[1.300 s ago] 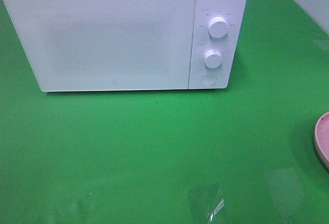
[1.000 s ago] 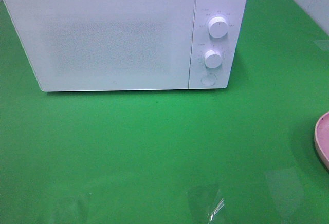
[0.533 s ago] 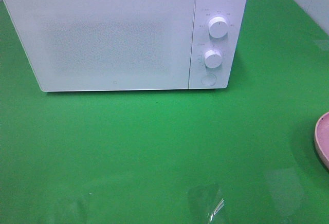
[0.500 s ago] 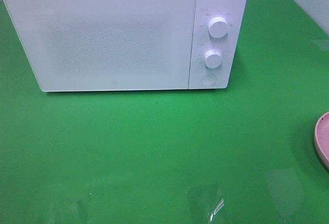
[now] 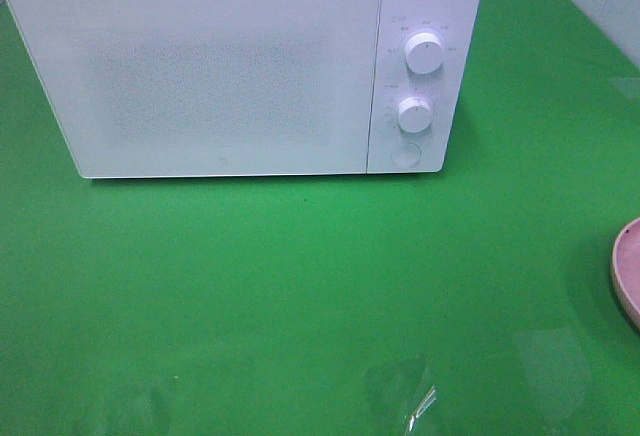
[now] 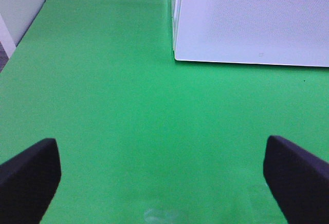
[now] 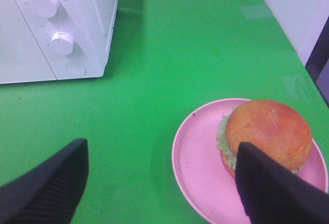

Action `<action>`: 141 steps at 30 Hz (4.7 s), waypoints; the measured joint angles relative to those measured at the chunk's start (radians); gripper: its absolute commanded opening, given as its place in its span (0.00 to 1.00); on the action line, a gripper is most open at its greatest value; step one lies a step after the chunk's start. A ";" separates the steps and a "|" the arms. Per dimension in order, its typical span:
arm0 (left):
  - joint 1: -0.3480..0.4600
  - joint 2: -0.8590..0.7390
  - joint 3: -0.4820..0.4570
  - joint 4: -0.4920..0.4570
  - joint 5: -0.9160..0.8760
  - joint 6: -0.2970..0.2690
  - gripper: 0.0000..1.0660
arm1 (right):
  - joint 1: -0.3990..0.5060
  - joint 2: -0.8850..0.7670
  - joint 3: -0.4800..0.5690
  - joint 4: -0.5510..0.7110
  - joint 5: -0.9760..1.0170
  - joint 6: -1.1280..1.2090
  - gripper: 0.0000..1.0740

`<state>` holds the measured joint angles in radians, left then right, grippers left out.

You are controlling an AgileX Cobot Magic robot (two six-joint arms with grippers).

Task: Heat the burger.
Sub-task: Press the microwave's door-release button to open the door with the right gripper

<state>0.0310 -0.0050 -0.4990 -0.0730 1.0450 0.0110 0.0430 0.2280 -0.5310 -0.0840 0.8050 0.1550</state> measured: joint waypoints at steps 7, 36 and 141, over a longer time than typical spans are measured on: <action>0.000 0.000 0.000 0.000 0.000 0.000 0.94 | 0.000 0.087 0.071 0.000 -0.171 0.000 0.70; 0.000 0.000 0.000 0.000 0.000 0.000 0.94 | 0.000 0.632 0.214 0.000 -1.063 0.052 0.70; 0.000 0.000 0.000 0.000 0.000 0.000 0.94 | 0.612 1.608 -0.002 0.628 -1.726 1.212 0.00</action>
<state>0.0310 -0.0050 -0.4990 -0.0730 1.0450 0.0110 0.6550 1.8360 -0.5330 0.5440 -0.9210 1.3670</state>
